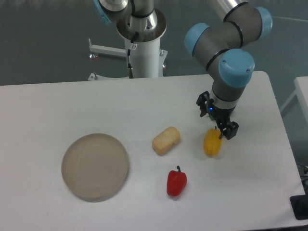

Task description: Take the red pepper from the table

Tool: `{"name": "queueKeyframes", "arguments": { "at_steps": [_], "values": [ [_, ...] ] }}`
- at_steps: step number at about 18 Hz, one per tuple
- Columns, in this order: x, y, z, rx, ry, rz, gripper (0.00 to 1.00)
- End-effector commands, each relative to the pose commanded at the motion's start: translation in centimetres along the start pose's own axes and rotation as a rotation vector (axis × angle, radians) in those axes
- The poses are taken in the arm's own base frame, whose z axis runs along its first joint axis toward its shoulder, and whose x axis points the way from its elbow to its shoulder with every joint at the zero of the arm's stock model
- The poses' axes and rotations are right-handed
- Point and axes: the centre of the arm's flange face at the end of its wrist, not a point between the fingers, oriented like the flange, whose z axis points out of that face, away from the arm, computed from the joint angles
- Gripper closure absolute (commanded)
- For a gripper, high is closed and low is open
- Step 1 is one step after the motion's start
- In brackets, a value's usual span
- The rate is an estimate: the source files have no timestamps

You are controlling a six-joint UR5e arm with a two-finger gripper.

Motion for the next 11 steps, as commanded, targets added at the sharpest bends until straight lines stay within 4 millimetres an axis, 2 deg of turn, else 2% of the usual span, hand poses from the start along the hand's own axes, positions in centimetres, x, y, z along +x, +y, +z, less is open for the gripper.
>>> {"name": "queueKeyframes", "arguments": {
  "at_steps": [6,11],
  "values": [
    [-0.1,-0.4,0.1,0.005,-0.001,-0.011,0.0],
    [-1.2,-1.4,0.2,0.116,-0.019,-0.134,0.0]
  ]
}}
